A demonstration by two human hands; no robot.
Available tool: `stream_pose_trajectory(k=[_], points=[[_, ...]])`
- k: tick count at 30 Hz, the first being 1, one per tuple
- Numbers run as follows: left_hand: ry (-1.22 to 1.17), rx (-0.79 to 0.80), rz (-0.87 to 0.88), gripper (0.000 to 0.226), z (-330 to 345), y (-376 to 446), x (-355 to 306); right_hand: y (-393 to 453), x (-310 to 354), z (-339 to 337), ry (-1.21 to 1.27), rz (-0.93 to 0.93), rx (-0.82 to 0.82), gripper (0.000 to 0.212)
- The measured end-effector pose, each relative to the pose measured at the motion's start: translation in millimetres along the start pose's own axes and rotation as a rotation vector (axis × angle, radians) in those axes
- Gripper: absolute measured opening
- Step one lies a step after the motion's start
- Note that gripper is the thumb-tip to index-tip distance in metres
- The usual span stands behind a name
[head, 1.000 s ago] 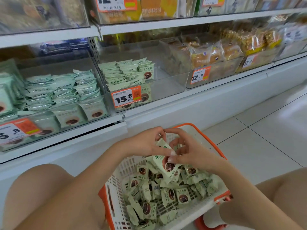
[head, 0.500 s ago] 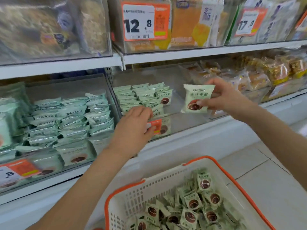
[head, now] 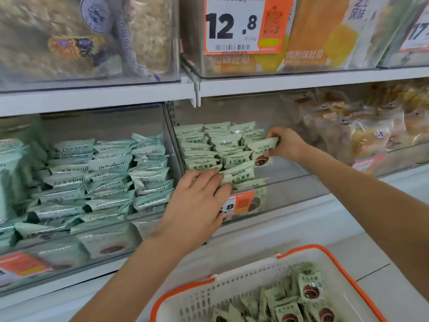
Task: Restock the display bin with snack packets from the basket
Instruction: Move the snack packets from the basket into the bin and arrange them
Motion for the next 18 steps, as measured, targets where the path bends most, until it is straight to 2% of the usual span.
stream_pose_trajectory(k=[7,13,18], points=[[0.013,0.043,-0.003,0.051,2.5,-0.3,-0.5,4.8,-5.6,8.0,-0.056,0.051,-0.044,0.061],[0.030,0.040,-0.033,0.050,1.6,0.2,-0.7,3.8,-4.4,9.4,-0.043,0.049,-0.063,0.062],[0.022,0.019,-0.026,0.050,1.4,-0.7,-0.7,2.5,-6.8,3.1,-0.029,0.096,-0.064,0.079]])
Point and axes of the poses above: each hand's wrist, its own y-axis towards the middle knuckle, its own z-axis out of the palm, x = y × z, the point moved 8 cm from there along y, towards the middle knuckle, and after that the axes turned 9 degrees about y, right-handed, at the moved point
